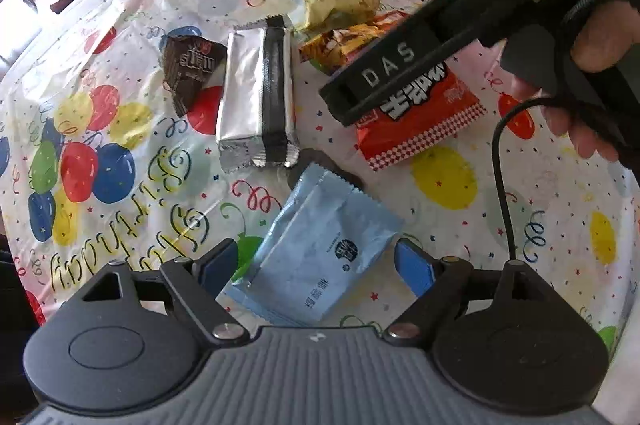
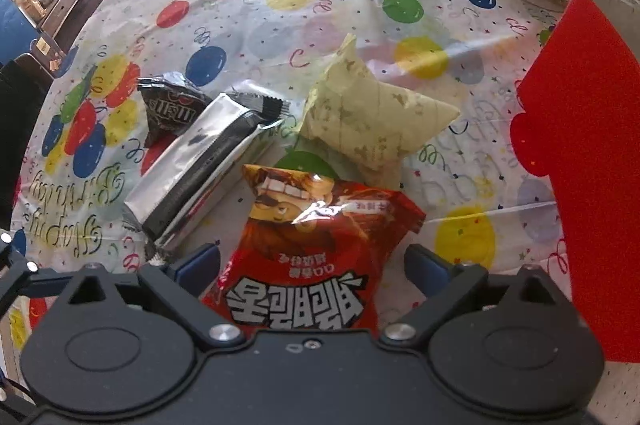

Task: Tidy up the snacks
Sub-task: 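Grasp the light-blue packet with the left tool while the right tool grasps the red snack bag, then carry the blue packet and red snack bag over the open box with both tools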

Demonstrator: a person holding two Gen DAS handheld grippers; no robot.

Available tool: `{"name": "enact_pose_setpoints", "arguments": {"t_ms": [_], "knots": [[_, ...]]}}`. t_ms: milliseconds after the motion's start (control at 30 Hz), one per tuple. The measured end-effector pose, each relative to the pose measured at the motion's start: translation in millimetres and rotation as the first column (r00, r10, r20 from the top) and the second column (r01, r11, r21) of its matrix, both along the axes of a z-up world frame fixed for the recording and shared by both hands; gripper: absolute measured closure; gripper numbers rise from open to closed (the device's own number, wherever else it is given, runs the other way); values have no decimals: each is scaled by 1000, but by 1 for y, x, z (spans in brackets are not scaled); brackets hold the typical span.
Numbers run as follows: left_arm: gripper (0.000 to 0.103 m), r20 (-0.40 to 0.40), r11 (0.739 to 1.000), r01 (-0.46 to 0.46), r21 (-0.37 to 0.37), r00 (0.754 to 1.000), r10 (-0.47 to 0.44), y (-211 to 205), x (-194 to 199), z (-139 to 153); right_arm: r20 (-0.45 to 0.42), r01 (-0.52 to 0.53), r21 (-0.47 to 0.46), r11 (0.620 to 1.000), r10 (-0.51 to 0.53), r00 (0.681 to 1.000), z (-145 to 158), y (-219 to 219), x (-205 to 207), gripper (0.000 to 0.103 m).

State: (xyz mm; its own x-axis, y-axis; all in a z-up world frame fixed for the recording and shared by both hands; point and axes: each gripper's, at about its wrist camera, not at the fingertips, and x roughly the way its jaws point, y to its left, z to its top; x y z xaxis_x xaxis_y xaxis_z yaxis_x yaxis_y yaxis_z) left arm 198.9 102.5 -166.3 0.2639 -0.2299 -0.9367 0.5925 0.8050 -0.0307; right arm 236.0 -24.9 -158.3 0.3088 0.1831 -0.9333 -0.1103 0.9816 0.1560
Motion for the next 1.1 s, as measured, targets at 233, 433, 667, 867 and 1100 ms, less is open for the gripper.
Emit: {"name": "enact_pose_setpoints", "arguments": {"t_ms": [233, 433, 667, 867, 1100], "knots": [[33, 14, 998, -44, -43, 999, 45, 5, -6, 5, 29, -19, -4, 1000, 19, 999, 4, 0, -4, 15], [51, 6, 987, -142, -80, 990, 143, 10, -12, 9, 47, -46, -5, 999, 47, 998, 8, -3, -12, 26], [59, 6, 948, -300, -105, 953, 302, 14, -24, 11, 61, -77, 12, 997, 76, 995, 11, -14, -25, 34], [59, 7, 906, -409, -111, 911, 412, 18, -33, 11, 72, -81, 16, 997, 79, 994, 16, -27, -40, 34], [59, -18, 839, -513, -179, 855, 519, 27, -55, 18, 88, -94, 30, 995, 91, 992, 32, -43, -64, 34]]}}
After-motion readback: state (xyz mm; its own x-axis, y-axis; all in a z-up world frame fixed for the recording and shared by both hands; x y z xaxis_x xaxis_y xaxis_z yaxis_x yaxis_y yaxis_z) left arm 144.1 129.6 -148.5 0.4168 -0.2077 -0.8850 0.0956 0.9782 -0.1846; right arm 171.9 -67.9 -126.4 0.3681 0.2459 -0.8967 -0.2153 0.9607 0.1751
